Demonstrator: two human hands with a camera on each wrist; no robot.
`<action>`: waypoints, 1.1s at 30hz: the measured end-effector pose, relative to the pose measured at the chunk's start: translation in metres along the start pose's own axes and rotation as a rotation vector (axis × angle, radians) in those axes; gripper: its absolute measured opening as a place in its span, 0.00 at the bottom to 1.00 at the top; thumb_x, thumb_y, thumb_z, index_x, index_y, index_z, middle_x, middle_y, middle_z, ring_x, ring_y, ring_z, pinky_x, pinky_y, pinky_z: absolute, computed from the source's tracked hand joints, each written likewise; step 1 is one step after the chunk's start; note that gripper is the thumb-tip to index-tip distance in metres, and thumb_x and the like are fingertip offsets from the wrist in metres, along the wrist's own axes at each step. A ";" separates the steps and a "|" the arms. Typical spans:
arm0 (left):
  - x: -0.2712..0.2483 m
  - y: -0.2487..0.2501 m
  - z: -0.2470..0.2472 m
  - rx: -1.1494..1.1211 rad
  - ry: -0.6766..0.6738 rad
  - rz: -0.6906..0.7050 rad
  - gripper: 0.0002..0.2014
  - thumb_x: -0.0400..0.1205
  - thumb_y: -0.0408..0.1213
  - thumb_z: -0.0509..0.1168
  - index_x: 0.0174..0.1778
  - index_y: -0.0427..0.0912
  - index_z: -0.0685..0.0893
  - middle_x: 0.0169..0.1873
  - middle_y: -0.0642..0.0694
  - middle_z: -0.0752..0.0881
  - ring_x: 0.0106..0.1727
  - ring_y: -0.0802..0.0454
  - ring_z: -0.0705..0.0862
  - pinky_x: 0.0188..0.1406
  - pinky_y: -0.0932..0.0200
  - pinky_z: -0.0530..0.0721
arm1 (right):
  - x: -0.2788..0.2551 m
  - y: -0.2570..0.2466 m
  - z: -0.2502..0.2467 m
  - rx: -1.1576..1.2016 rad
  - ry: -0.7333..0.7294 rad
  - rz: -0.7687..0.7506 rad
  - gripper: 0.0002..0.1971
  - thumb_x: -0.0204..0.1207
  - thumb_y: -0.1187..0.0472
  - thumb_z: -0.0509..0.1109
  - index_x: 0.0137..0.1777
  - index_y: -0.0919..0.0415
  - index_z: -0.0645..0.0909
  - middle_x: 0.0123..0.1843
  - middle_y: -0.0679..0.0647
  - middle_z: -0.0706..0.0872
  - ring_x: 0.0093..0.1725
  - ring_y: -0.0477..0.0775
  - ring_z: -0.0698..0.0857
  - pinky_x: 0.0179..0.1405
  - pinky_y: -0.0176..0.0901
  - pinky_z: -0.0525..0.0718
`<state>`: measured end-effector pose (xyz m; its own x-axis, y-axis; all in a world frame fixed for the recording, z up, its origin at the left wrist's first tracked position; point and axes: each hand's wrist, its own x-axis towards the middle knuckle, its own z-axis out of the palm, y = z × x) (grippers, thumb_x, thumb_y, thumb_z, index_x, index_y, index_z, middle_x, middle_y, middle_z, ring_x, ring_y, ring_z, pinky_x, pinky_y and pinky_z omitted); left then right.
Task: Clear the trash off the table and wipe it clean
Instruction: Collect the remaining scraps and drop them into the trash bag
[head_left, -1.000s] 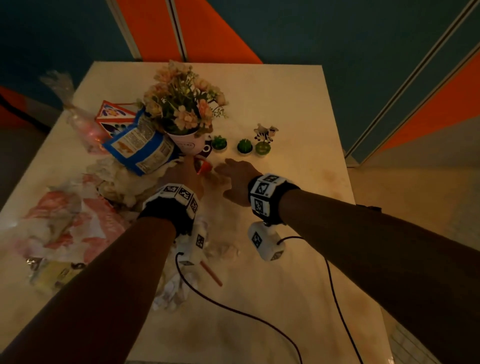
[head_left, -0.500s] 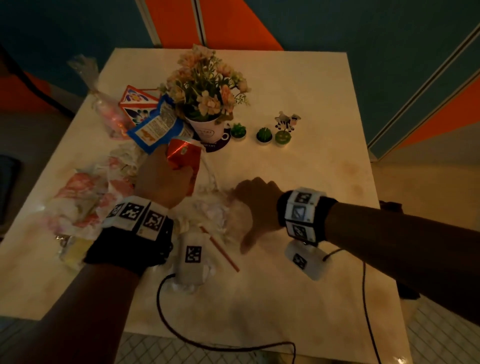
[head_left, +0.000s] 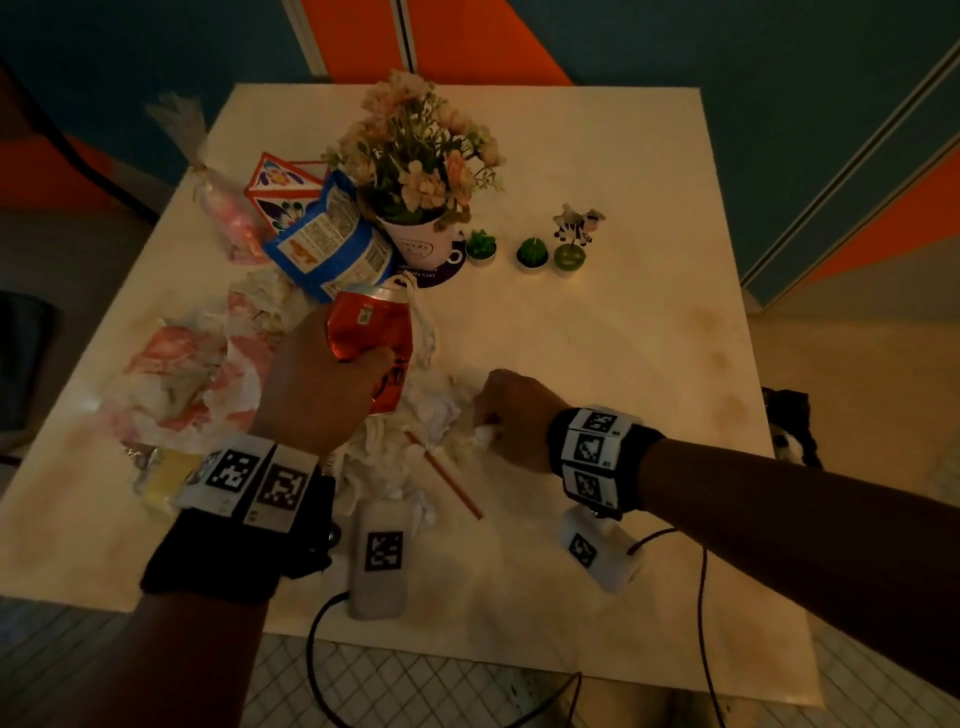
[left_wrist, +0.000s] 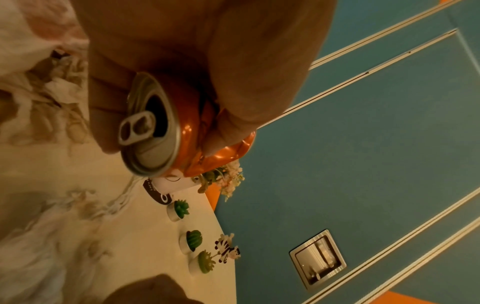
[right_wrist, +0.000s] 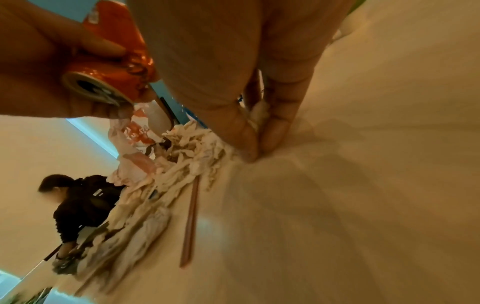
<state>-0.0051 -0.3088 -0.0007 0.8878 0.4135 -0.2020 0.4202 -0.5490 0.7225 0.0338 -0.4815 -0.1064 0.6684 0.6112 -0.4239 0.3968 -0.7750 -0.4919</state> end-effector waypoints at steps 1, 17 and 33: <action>-0.002 0.000 -0.003 0.003 0.004 0.007 0.19 0.77 0.36 0.70 0.65 0.45 0.80 0.55 0.44 0.84 0.56 0.45 0.82 0.58 0.49 0.80 | -0.001 -0.002 -0.001 -0.011 0.041 -0.006 0.05 0.75 0.62 0.68 0.48 0.52 0.82 0.68 0.60 0.73 0.59 0.57 0.73 0.64 0.52 0.76; -0.022 -0.004 -0.011 -0.161 0.021 -0.004 0.18 0.75 0.35 0.72 0.61 0.48 0.83 0.49 0.46 0.87 0.51 0.47 0.86 0.54 0.48 0.85 | 0.025 -0.040 -0.009 -0.220 -0.120 -0.116 0.08 0.78 0.67 0.64 0.52 0.55 0.78 0.57 0.48 0.78 0.62 0.62 0.72 0.59 0.44 0.65; -0.053 0.065 0.063 -0.520 -0.286 -0.116 0.19 0.68 0.34 0.75 0.52 0.55 0.82 0.53 0.39 0.88 0.52 0.36 0.88 0.51 0.33 0.86 | -0.178 0.124 -0.056 0.808 0.537 0.348 0.23 0.55 0.84 0.75 0.16 0.58 0.74 0.22 0.57 0.77 0.26 0.57 0.76 0.34 0.51 0.77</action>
<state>-0.0129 -0.4120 0.0150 0.8873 0.1985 -0.4163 0.4342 -0.0556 0.8991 -0.0006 -0.6957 -0.0495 0.9371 0.0674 -0.3425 -0.2814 -0.4347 -0.8555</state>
